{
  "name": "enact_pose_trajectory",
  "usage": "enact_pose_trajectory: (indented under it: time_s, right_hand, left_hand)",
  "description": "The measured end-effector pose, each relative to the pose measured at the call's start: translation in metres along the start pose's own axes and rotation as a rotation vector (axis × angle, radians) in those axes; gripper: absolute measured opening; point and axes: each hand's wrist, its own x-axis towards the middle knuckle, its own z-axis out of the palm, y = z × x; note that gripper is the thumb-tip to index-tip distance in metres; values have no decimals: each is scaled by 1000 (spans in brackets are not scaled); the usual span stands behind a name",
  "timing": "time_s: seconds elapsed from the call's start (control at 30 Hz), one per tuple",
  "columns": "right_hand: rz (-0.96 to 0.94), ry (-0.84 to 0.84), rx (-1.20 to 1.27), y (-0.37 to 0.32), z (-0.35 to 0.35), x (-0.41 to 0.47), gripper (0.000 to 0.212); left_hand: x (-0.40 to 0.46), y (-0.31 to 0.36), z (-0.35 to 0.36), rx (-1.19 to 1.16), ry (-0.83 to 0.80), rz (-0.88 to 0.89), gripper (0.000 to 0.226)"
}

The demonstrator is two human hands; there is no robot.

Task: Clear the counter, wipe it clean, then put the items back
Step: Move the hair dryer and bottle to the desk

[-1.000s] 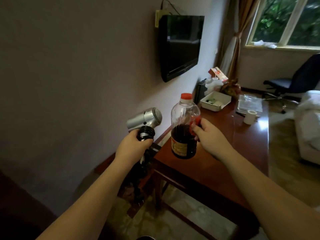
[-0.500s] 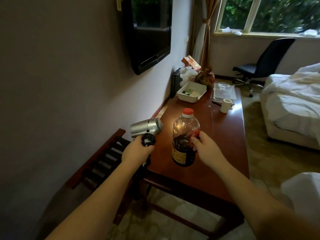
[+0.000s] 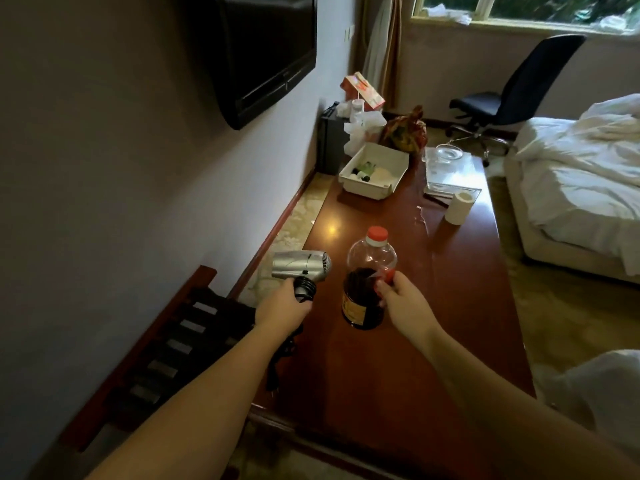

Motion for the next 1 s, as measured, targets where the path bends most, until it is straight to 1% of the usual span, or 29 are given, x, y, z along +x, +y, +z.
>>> enact_pose_trajectory:
  time_s: [0.1, 0.23, 0.43, 0.7, 0.87, 1.0]
  right_hand:
    - [27, 16, 23, 9, 6, 41, 17]
    - [19, 55, 27, 21, 9, 86, 17]
    - [14, 111, 72, 33, 8, 139, 16]
    - [38, 141, 54, 42, 6, 189, 14]
    - [45, 163, 28, 52, 6, 209, 14]
    - [51, 169, 23, 55, 8, 220, 15]
  left_hand:
    - [43, 1, 16, 27, -33, 1, 48]
    - [92, 5, 39, 62, -70, 6, 51]
    - [149, 12, 66, 114, -99, 36, 47]
    - [200, 23, 84, 121, -107, 48, 50]
    - [222, 28, 89, 133, -92, 79, 50]
    - [233, 28, 92, 119, -112, 88, 49]
